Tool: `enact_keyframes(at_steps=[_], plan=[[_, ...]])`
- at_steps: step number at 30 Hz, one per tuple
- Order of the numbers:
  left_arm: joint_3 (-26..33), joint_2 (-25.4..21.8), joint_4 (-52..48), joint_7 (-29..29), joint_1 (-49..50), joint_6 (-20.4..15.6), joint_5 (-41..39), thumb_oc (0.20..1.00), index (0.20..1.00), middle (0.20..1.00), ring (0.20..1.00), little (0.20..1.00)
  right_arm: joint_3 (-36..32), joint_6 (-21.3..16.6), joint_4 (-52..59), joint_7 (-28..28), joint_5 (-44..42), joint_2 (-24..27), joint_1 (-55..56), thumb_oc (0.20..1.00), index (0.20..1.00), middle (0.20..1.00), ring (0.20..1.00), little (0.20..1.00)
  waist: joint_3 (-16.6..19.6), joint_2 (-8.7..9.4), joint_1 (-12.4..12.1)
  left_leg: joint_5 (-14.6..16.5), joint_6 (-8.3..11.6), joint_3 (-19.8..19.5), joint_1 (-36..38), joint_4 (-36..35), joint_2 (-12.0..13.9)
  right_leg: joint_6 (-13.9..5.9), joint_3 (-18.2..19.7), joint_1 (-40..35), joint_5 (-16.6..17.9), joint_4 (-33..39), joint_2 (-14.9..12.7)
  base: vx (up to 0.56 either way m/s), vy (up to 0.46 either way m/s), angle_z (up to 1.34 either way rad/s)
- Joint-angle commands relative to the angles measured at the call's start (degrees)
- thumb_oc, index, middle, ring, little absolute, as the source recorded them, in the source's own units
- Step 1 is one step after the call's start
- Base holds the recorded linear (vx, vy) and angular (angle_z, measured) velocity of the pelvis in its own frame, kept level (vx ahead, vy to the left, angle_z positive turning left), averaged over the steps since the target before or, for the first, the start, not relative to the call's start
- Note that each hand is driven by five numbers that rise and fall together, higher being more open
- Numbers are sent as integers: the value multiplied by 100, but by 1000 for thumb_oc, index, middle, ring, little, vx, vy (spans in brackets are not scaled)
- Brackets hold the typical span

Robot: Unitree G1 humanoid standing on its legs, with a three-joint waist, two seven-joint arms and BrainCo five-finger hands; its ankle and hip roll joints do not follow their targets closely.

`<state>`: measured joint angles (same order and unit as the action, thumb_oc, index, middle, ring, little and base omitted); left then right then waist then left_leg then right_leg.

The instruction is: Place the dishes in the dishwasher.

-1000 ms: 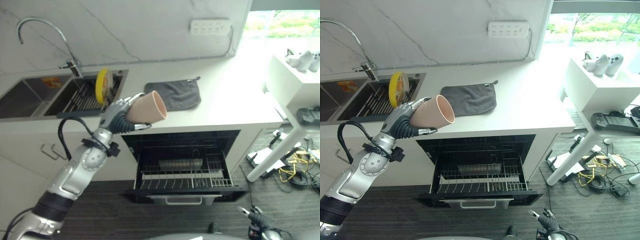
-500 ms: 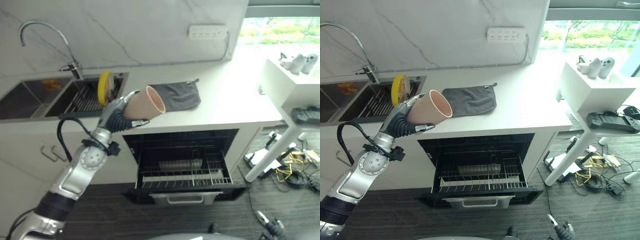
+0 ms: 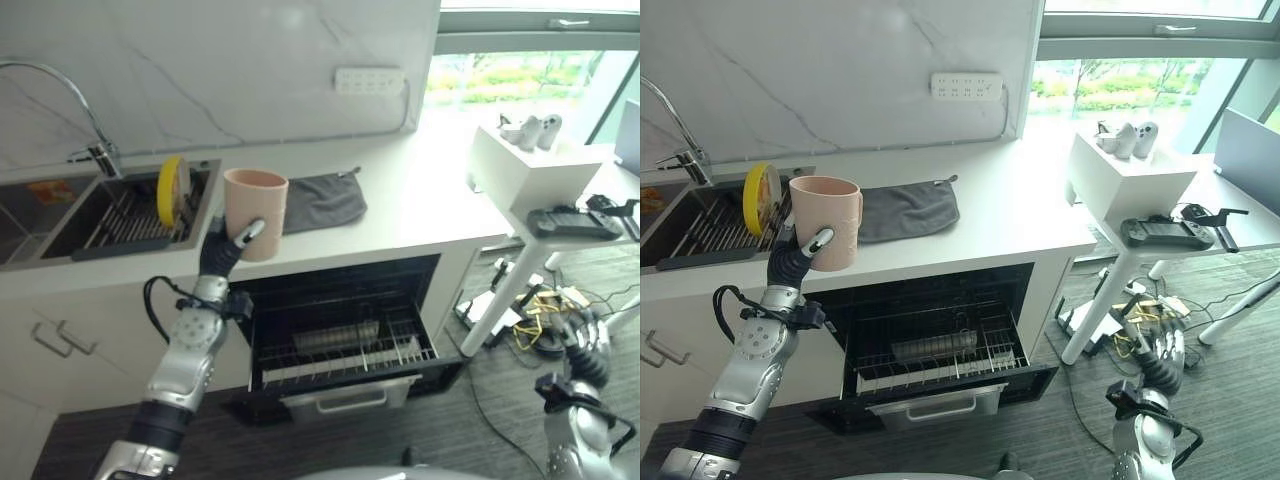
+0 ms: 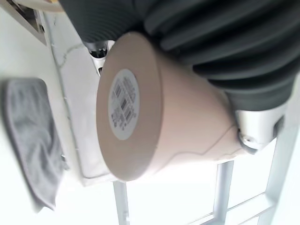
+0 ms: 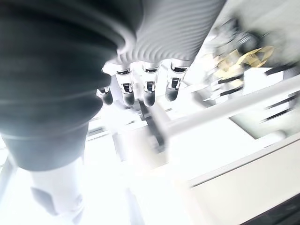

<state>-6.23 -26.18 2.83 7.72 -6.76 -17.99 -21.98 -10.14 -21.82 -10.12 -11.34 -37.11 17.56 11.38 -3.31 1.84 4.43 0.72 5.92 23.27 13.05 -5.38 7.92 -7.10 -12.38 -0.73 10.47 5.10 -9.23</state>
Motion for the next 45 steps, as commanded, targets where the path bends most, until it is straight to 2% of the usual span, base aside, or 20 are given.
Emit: enact_keyframes(at_steps=[1, 4, 8, 10, 11, 14, 16, 18, 23, 24, 28, 33, 37, 43, 45], plan=[[240, 111, 57, -387, -377, -544, -643, 200, 200, 200, 200, 200, -241, -120, 678, 586, 133, 282, -573, 1000, 1000, 1000, 1000, 1000, -101, -77, 129, -51, -345, -180, -121, 76, -187, -325, -132, -500, -621, -327, -242, -15, 0, -17], [160, 202, -10, -589, -428, -604, -683, 200, 200, 200, 200, 200, -114, 28, 1027, 1033, 16, 299, -639, 1000, 1000, 1000, 1000, 1000, -88, -81, 133, -61, -331, -174, -127, 74, -185, -322, -142, -521, -614, -290, -246, -9, -3, -6], [-88, 338, -298, -1147, -536, -628, -995, 200, 200, 200, 200, 200, 429, 529, 1662, 1758, -204, 314, -906, 1000, 1000, 1000, 1000, 1000, -56, -94, 62, -76, -312, -193, -144, 57, -191, -321, -210, -571, -596, -217, -269, 0, 0, 0], [-156, 367, -368, -1262, -557, -585, -1050, 200, 200, 200, 200, 200, 583, 601, 1760, 1955, -291, 300, -981, 1000, 1000, 1000, 1000, 1000, -48, -95, 35, -81, -305, -203, -147, 55, -190, -322, -231, -587, -595, -202, -273, 0, -3, 2], [-295, 404, -474, -1384, -607, -525, -1027, 200, 200, 200, 200, 200, 908, 799, 1999, 2271, -389, 308, -1148, 1000, 1000, 1000, 1000, 1000, -30, -97, -28, -91, -292, -219, -154, 44, -189, -323, -273, -616, -589, -165, -282, 2, -5, 4], [-362, 400, -513, -1314, -636, -485, -849, 200, 200, 200, 200, 200, 1075, 903, 2107, 2371, -417, 335, -1251, 1000, 1000, 1000, 1000, 1000, -19, -100, -63, -97, -283, -240, -158, 40, -191, -326, -294, -634, -586, -146, -285, 2, -2, 4], [-590, 291, -524, -848, -746, -355, -157, 200, 200, 200, 200, 200, 1545, 1152, 2295, 2351, -314, 447, -1596, 1000, 1000, 1000, 1000, 1000, 15, -100, -217, -101, -265, -316, -179, 38, -195, -328, -364, -697, -588, -95, -297, 3, -6, 10], [-629, 254, -522, -633, -760, -333, 40, 200, 200, 200, 200, 200, 1668, 1230, 2329, 2287, -253, 486, -1690, 1000, 1000, 1000, 1000, 1000, 20, -96, -264, -102, -260, -339, -189, 38, -193, -329, -388, -707, -593, -91, -301, 5, -8, 20], [-840, 50, -425, 422, -906, -615, 1413, 200, 200, 200, 200, 200, 2169, 1323, 2382, 1588, 55, 527, -2232, 1000, 1000, 1000, 1000, 1000, 32, -81, -529, -100, -248, -493, -231, 38, -204, -317, -464, -767, -599, -56, -314, 10, -13, 14], [-846, 46, -423, 458, -914, -620, 1443, 200, 200, 200, 200, 200, 2177, 1326, 2379, 1571, 71, 526, -2250, 1000, 1000, 1000, 1000, 1000, 30, -80, -532, -99, -248, -498, -231, 38, -205, -317, -467, -770, -600, -56, -314, 15, -18, 22], [-929, -40, -514, 1257, -1124, -616, 2262, 200, 200, 200, 200, 200, 2370, 1480, 2367, 1039, 340, 442, -2764, 1000, 1000, 1000, 1000, 1000, 37, -67, -681, -91, -235, -606, -254, 38, -213, -307, -517, -815, -609, -35, -328, 15, -17, 13], [-1055, -79, -519, 1883, -1300, -466, 2870, 200, 200, 200, 200, 200, 2476, 1648, 2398, 855, 344, 393, -3072, 1000, 1000, 1000, 1000, 1000, 39, -52, -754, -75, -237, -681, -267, 38, -227, -300, -525, -841, -620, -28, -331, 21, -16, 11], [-1202, -119, -449, 2907, -1454, -287, 3634, 200, 200, 200, 200, 200, 2643, 1830, 2519, 704, 236, 410, -3293, 1000, 1000, 1000, 1000, 1000, 33, -29, -786, -48, -237, -741, -262, 38, -240, -305, -494, -858, -633, -32, -334, 37, -13, 9], [-1473, 20, -209, 3911, -1710, -162, 4191, 200, 200, 200, 200, 200, 2916, 1944, 2485, 675, -44, 325, -3572, 1000, 1000, 1000, 1000, 1000, 21, 3, -813, -19, -239, -822, -261, 38, -274, -295, -465, -888, -642, -15, -331, 22, -2, 4], [-1528, 84, -132, 4062, -1741, -141, 4280, 200, 200, 200, 200, 200, 2962, 1994, 2490, 700, -106, 283, -3638, 1000, 1000, 1000, 1000, 1000, 25, 13, -821, -7, -242, -843, -260, 38, -287, -286, -445, -891, -646, -14, -329, 39, 5, 7]])
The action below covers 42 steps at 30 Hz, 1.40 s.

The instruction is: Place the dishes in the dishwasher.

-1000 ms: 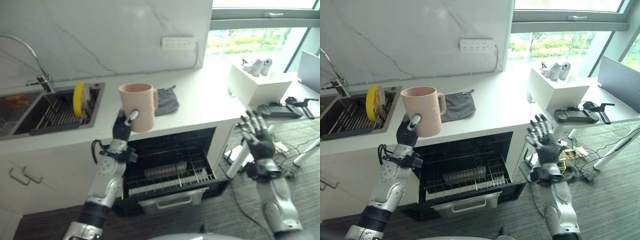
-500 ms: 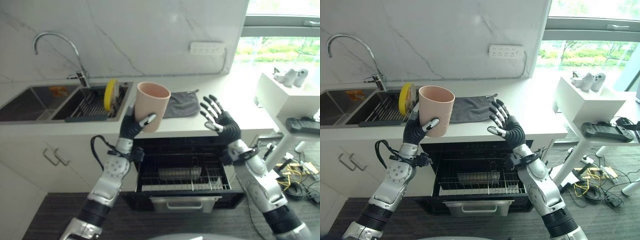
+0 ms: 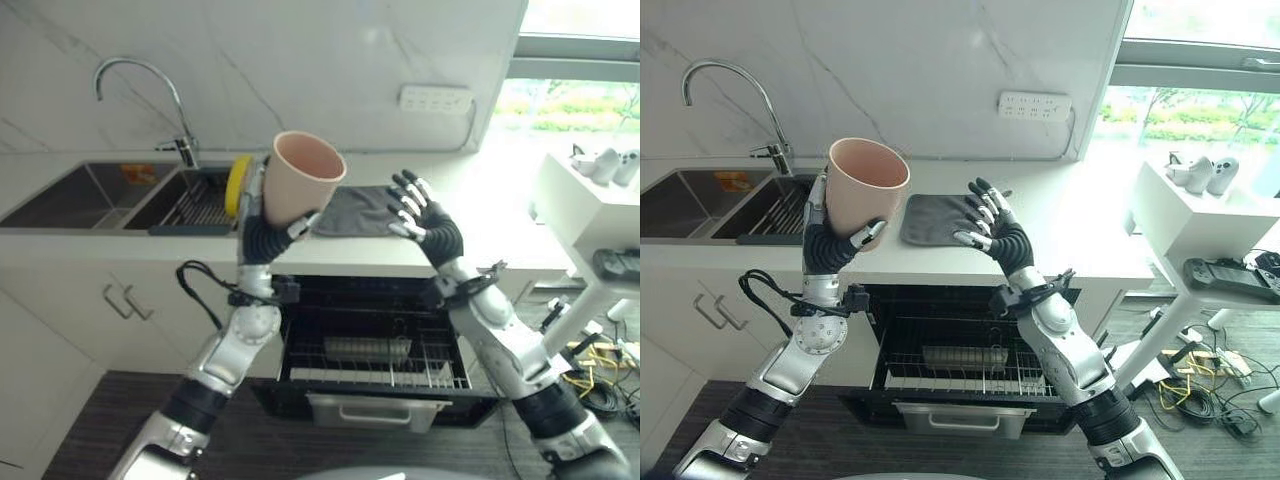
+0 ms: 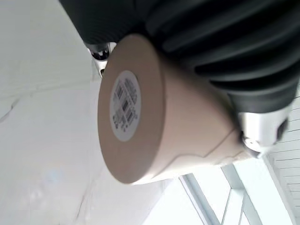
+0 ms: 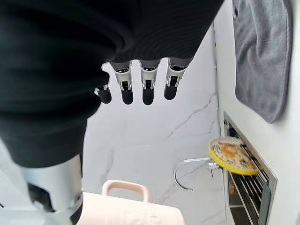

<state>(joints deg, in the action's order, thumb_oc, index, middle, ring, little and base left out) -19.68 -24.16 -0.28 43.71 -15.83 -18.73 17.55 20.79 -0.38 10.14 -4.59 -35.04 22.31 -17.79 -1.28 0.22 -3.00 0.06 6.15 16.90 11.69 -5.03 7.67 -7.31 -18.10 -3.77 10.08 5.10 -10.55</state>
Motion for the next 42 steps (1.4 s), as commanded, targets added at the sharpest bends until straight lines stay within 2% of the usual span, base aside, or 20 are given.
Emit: enact_keyframes(at_steps=[1, 8, 23, 35, 42], plan=[[-201, -94, 211, 508, -841, -71, 364, 200, 200, 200, 200, 200, -118, -137, 466, 49, -333, -209, -730, 1000, 1000, 1000, 1000, 1000, -181, 178, -77, 65, -268, -215, -122, 3, -267, -261, 133, -590, -611, -15, -196, 45, 11, 5], [-419, 69, 333, 835, -929, 126, 497, 200, 200, 200, 200, 200, 78, 49, 514, 104, -606, -389, -882, 1000, 1000, 1000, 1000, 1000, -168, 192, -102, 103, -289, -269, -102, 3, -305, -248, 194, -616, -635, -10, -193, 33, 9, 5], [-787, 166, 485, 1013, -1001, 591, 703, 200, 200, 200, 200, 200, 301, 176, 646, 4, -749, -556, -1196, 1000, 1000, 1000, 1000, 1000, -189, 213, -162, 144, -322, -315, -61, 3, -368, -217, 280, -663, -672, -10, -179, 19, 3, 4], [-1078, 195, 773, 1309, -1000, 615, 970, 200, 200, 200, 200, 200, 480, 250, 704, 18, -712, -631, -1262, 1000, 1000, 1000, 1000, 1000, -215, 204, -167, 171, -347, -301, -30, 6, -401, -194, 326, -682, -693, -10, -183, 0, 0, 0], [-1192, 244, 823, 1614, -1007, 527, 1170, 200, 200, 200, 200, 200, 525, 275, 591, -243, -744, -688, -1314, 1000, 1000, 1000, 1000, 1000, -223, 196, -180, 195, -355, -292, -2, 16, -412, -182, 337, -723, -720, -10, -191, 0, 0, 0]])
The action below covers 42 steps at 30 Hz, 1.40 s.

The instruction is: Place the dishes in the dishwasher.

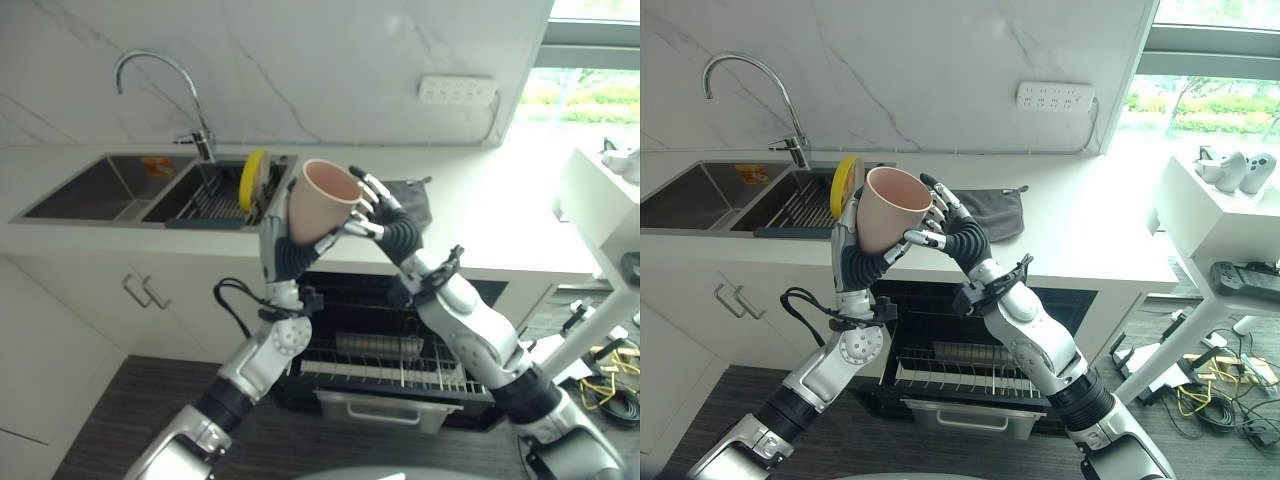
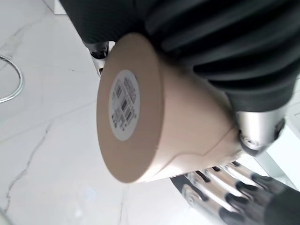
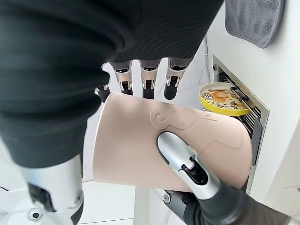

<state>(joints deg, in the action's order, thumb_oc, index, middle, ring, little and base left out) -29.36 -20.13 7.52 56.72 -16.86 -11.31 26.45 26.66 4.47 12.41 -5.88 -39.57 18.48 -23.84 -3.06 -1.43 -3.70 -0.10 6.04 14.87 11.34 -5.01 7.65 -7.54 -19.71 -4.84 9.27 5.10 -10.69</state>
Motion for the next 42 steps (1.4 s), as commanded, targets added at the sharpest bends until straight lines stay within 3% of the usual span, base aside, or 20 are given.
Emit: enact_keyframes(at_steps=[1, 18, 42], plan=[[-227, -159, 44, 323, -906, -222, 279, 200, 200, 200, 200, 200, -62, -208, 357, -119, -297, -307, -711, 1000, 1000, 1000, 1000, 1000, -45, 360, -109, 213, -345, -89, 36, 13, -411, -158, 498, -617, -640, -10, -177, 0, 0, 0], [-406, -142, -74, 464, -987, -147, 364, 200, 200, 200, 200, 200, -159, -312, 269, -373, -339, -357, -749, 1000, 1000, 1000, 1000, 1000, -76, 340, -110, 250, -386, -130, 72, 32, -456, -137, 513, -679, -650, -10, -186, 0, 0, 0], [-556, -107, -233, 412, -1048, -71, 410, 200, 200, 200, 200, 200, 85, -198, 46, -295, -330, -504, -774, 1000, 1000, 1000, 1000, 1000, -96, 325, -133, 262, -407, -131, 97, 56, -485, -90, 517, -719, -665, -10, -170, 0, 0, 0]])
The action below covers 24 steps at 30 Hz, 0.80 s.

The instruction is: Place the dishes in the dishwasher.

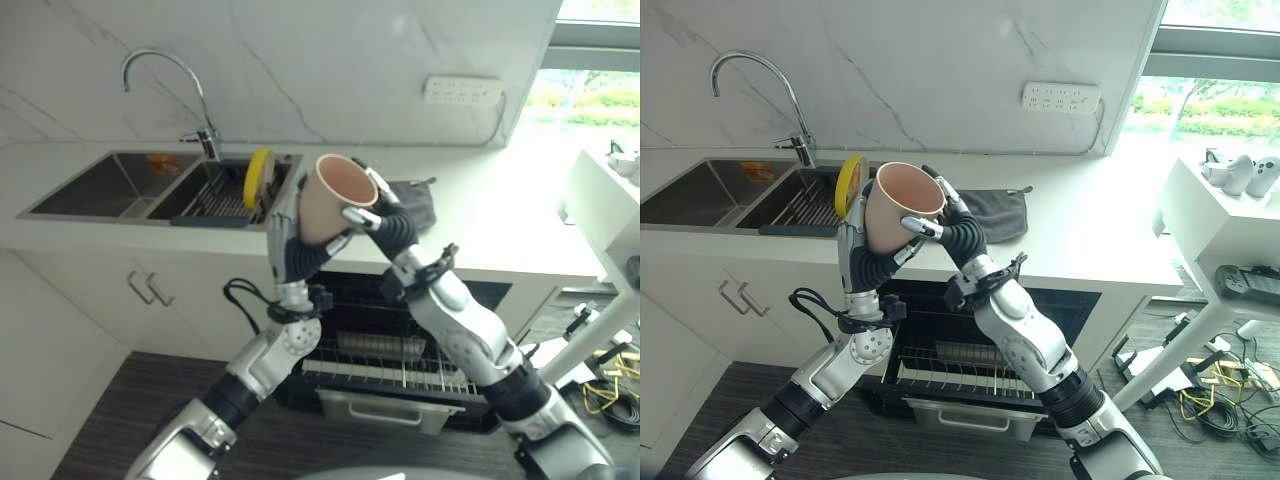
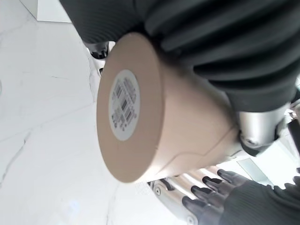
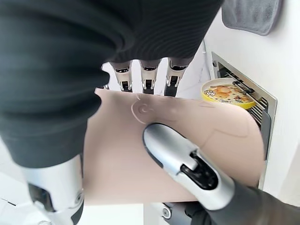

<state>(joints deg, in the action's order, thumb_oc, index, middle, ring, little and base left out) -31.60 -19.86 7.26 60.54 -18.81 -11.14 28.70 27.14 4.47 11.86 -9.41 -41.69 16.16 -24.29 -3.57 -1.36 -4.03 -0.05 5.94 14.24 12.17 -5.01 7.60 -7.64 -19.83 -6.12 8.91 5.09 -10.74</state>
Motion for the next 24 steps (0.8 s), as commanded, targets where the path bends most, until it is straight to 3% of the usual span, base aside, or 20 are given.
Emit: enact_keyframes(at_steps=[1, 24], plan=[[-337, -132, -203, 21, -858, -93, 189, 200, 200, 200, 200, 200, 35, -190, 87, 68, -122, -275, -739, 1000, 1000, 1000, 1000, 1000, -49, 320, -102, 260, -398, -69, 13, 57, -480, -81, 526, -591, -628, -10, -165, 0, 0, 0], [-679, -56, -79, -164, -993, 3, 169, 200, 200, 200, 200, 200, 345, -12, -107, 46, 233, -483, -960, 1000, 1000, 1000, 1000, 1000, -61, 304, -140, 266, -414, -74, 19, 50, -501, -46, 487, -614, -652, -10, -153, 0, 0, 0]])
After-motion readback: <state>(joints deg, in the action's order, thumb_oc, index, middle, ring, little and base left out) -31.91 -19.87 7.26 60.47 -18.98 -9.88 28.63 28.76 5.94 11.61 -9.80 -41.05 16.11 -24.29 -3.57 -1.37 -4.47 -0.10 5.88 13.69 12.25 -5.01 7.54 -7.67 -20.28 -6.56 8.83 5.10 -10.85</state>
